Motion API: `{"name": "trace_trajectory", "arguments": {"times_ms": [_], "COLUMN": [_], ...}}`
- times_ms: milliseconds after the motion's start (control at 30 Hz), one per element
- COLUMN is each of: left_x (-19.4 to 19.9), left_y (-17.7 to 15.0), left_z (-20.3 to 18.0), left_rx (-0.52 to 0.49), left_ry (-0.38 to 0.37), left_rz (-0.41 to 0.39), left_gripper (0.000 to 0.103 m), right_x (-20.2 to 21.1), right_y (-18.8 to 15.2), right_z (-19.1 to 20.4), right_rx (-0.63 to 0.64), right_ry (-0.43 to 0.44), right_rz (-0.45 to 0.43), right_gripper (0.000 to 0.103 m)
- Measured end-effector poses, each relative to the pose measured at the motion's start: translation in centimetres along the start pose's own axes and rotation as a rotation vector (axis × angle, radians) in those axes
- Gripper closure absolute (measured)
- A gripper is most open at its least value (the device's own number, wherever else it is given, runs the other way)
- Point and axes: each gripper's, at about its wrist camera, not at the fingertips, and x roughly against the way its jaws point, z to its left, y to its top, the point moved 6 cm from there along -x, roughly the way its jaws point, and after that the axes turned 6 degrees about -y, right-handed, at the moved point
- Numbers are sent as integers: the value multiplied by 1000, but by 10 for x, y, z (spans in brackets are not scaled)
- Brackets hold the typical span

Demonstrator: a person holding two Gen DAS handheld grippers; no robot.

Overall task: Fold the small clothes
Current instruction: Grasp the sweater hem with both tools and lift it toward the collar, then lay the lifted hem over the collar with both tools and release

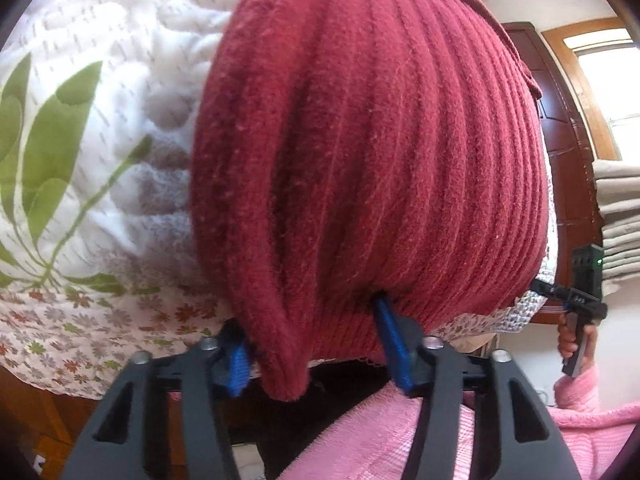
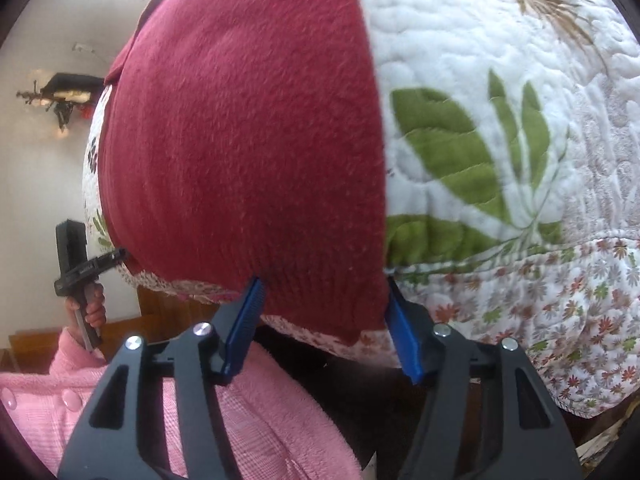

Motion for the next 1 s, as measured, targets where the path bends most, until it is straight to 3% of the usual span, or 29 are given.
{"name": "trace_trajectory", "arguments": {"times_ms": [67, 133, 200, 367, 667, 833, 1000], "left_x": [2, 2, 2, 14, 67, 97, 108], "left_y": [0, 1, 0, 3, 18, 44, 78], "left_z": [1, -1, -7, -23, -53, -66, -69], "left_rx": [-3, -9, -18, -49, -68, -81, -65], "left_ry": [-8, 2, -3, 7, -138, -161, -201], "left_rz": [0, -1, -2, -11, -124, -223, -280], "left_gripper": [67, 74, 87, 90, 91, 91, 91], "right_x": [-3, -7, -3, 16, 89, 120, 131], "right_y": [2, 1, 1, 0, 16, 51, 86], "right_z": [6, 12, 13, 20, 42, 38, 35], "right_rx": [2, -28, -33, -13, 9, -20, -30], "right_ry": [-3, 43, 75, 151, 346, 420, 409], "right_rz": [4, 8, 6, -24, -187, -253, -286], "right_gripper": [55, 71, 90, 95, 97, 97, 97]}}
